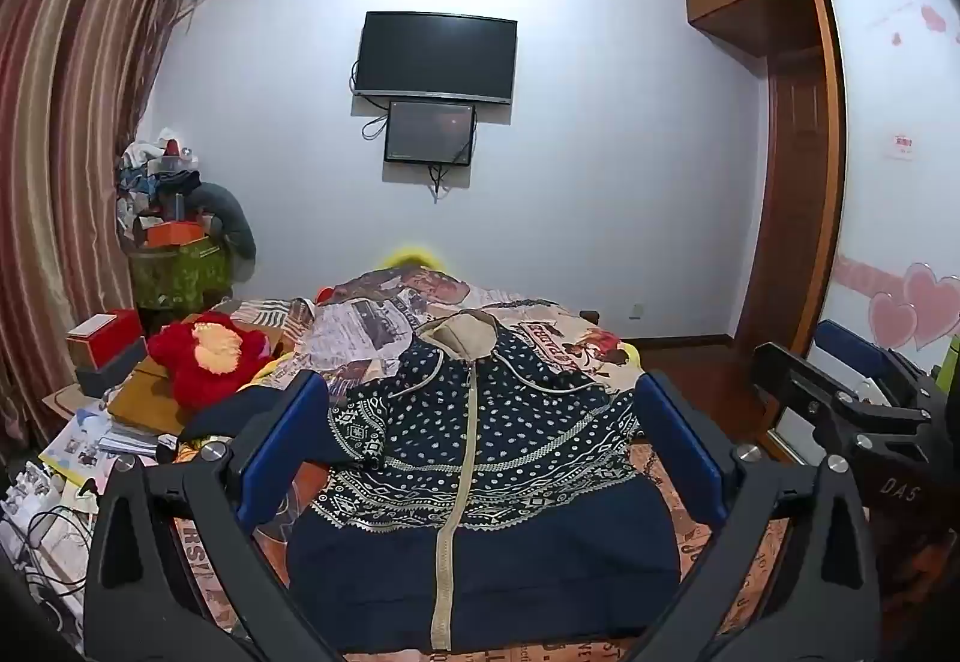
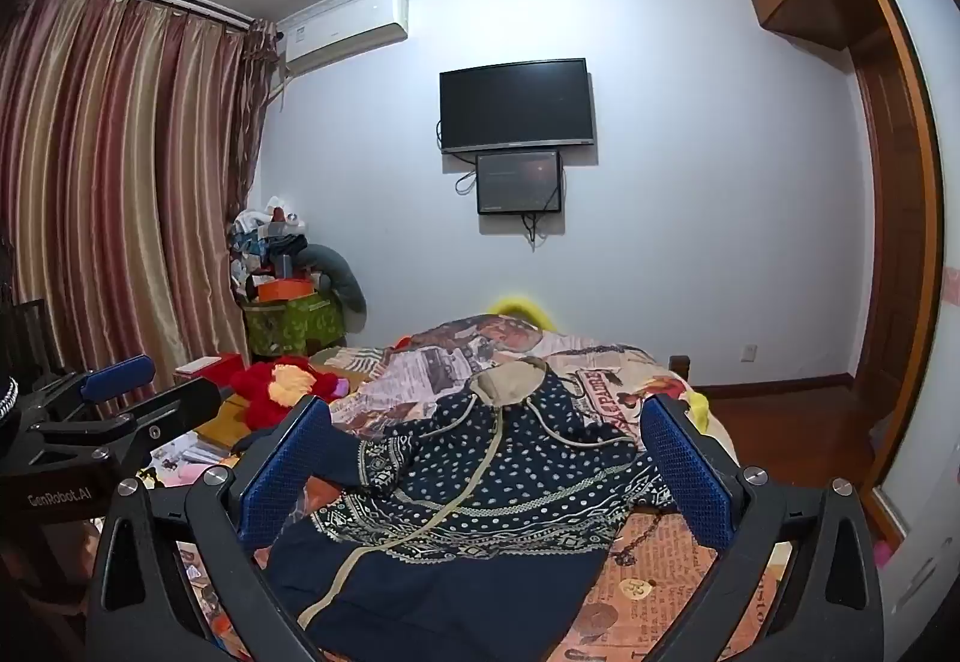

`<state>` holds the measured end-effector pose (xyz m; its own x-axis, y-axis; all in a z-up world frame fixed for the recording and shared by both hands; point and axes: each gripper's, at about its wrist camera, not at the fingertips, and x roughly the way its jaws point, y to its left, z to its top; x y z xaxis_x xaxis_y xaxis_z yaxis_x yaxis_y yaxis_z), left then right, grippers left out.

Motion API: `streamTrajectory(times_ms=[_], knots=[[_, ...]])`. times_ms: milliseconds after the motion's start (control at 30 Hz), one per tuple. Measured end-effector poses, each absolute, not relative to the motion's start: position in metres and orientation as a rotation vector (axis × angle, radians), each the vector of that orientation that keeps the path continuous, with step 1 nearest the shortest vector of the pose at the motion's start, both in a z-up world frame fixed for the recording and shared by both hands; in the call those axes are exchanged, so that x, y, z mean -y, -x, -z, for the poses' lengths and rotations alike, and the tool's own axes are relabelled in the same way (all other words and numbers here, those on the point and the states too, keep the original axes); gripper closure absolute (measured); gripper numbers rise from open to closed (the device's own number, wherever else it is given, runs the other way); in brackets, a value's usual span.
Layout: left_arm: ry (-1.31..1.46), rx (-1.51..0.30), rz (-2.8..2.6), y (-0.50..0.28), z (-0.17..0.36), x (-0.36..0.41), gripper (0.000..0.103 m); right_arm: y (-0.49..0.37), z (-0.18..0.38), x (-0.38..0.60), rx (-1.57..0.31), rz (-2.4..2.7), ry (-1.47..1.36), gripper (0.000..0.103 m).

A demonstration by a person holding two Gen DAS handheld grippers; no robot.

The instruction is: Fold large clothes

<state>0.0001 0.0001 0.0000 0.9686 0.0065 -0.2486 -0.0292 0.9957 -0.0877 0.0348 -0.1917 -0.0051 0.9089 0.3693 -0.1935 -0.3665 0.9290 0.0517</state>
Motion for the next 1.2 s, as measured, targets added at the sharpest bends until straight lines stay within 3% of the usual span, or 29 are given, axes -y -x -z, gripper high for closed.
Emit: streamTrajectory(times_ms=[1200], knots=[[0.076, -0.247, -0.010, 0.0000, -0.0025, 0.0037, 0.000, -0.0356, 0.0035, 0.1893, -0.198, -0.373, 0.001, 0.000]])
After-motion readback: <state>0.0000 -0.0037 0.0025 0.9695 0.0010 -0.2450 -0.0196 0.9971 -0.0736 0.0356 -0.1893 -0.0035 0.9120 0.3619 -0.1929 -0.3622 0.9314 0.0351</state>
